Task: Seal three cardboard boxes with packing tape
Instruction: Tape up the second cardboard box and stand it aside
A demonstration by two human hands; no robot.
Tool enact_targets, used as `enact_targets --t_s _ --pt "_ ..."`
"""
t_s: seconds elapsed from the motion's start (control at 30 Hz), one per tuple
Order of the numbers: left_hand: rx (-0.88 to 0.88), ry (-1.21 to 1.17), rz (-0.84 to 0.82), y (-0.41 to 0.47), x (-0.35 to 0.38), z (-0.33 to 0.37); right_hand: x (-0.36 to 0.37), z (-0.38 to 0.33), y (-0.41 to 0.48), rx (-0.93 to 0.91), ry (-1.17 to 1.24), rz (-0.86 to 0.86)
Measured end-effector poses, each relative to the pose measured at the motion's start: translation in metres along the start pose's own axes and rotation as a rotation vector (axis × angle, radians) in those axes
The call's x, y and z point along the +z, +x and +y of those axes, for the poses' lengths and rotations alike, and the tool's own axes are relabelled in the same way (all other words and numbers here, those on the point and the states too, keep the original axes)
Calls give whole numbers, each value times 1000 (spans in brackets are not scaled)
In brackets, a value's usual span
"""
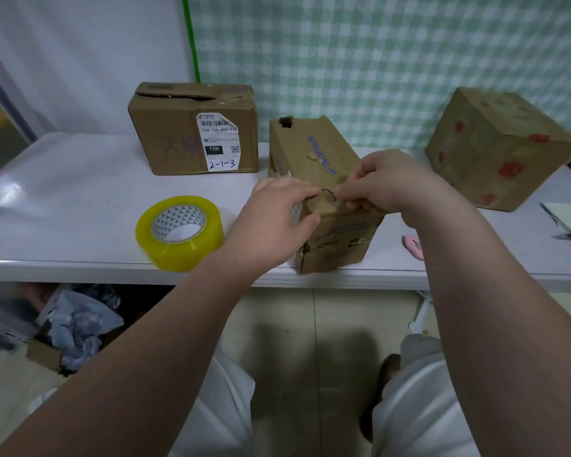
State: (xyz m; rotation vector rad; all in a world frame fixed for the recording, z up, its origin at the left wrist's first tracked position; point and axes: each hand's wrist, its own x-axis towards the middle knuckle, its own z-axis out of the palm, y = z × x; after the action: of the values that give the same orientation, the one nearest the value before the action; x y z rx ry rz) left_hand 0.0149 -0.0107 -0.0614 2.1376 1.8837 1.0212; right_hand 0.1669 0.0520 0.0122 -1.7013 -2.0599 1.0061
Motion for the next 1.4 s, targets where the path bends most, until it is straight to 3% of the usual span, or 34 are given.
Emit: enact_targets --t_s 0.1,0.17,0.37,0.63,0.77,0.87,1.0,1.07,1.17,1.3,1.4 --pt "0 -2 2 0 0 1 -2 3 -5 -33 253 -16" --pt "5 -2 0 0 0 1 -1 1 -8 -39 279 -52" --pt "-2 4 2 1 1 -1 6 -9 -7 23 -19 -47" --pt "17 -42 14 1 3 -4 6 -9 -5 61 -125 -13" --pt "-152 -250 172 -6 -6 -18 7 -7 -12 -44 -197 161" --pt "-425 -52 287 -13 -14 -56 15 -9 -14 -153 -86 266" --pt "-751 338 -67 -28 -17 -97 31 -14 -10 -249 18 316" --pt "-762 356 -170 -31 -15 -102 39 -18 -10 -280 22 312" --pt "-631 399 -244 -32 -13 -110 50 -22 -12 -307 56 296" --pt "-518 245 -67 -37 -22 -107 61 -24 -19 -337 216 202" --pt "-547 -130 191 -35 -42 -82 70 -23 -23 -329 347 99"
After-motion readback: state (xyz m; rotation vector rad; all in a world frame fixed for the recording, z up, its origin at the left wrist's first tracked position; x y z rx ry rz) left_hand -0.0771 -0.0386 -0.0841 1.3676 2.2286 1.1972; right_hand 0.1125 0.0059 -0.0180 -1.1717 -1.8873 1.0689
